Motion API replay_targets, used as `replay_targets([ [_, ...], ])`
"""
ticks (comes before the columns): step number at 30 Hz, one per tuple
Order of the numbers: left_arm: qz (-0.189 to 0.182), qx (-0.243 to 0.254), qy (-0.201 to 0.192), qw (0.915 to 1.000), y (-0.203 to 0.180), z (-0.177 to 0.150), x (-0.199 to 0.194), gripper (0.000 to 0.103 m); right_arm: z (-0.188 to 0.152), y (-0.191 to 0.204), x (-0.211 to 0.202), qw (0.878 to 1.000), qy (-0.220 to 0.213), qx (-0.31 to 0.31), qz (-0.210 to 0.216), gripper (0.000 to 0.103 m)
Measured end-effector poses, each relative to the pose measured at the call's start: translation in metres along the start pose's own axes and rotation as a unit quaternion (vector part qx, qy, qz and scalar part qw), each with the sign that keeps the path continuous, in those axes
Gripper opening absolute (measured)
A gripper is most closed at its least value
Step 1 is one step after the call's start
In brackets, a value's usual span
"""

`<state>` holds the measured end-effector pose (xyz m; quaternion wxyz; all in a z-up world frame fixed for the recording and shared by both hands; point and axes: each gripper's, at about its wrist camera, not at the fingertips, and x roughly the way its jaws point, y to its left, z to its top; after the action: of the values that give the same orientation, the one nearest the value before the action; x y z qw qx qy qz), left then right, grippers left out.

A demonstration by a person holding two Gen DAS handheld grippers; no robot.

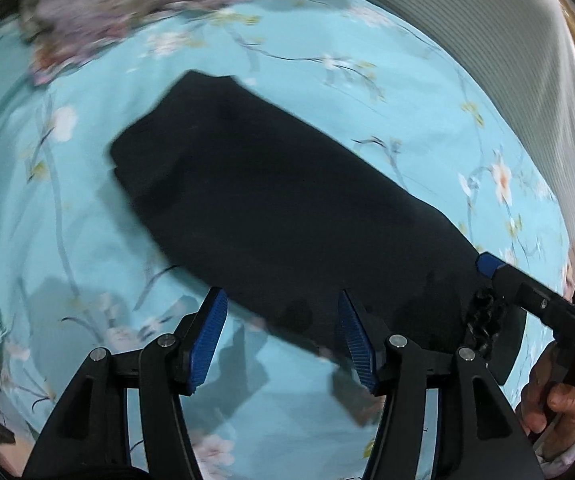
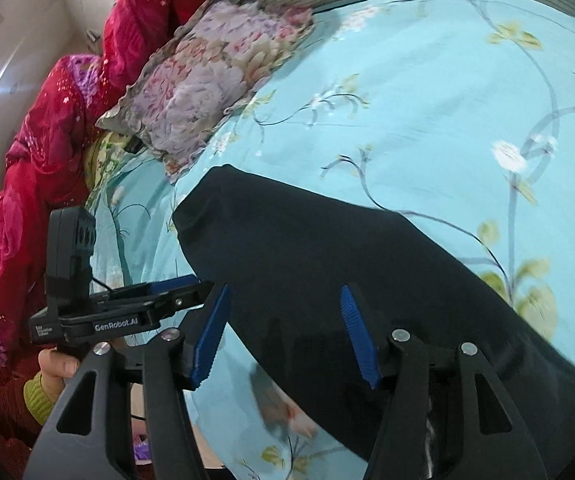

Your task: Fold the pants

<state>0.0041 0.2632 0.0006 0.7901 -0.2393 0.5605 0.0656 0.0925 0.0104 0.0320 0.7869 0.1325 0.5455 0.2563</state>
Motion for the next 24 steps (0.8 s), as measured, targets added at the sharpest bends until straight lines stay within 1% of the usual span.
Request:
replay_targets([
  [5,0.014,-0.036,-0.004,0.9992,0.028,0.003,-0.003,0.059,0.022,0.019,0.021,0.999,0.014,-0.030,0.003,0.059],
  [7,0.012,-0.054,-0.006,0.9984,0.042,0.005,-0.005,0.059,0.033,0.025,0.031,0.999,0.021,-0.039,0.005,0.059],
  [9,0.007,-0.071,-0.008,0.9974,0.053,0.006,-0.007,0.059,0.042,0.029,0.041,0.998,0.029,-0.050,0.007,0.059],
  [16,-0.004,-0.107,-0.009,0.9942,0.081,0.019,-0.003,0.061,0.074,0.049,0.082,0.993,0.061,-0.097,0.011,0.059],
  [24,-0.034,-0.143,0.004,0.9892,0.100,0.032,0.018,0.061,0.103,0.058,0.133,0.985,0.102,-0.136,0.016,0.059],
])
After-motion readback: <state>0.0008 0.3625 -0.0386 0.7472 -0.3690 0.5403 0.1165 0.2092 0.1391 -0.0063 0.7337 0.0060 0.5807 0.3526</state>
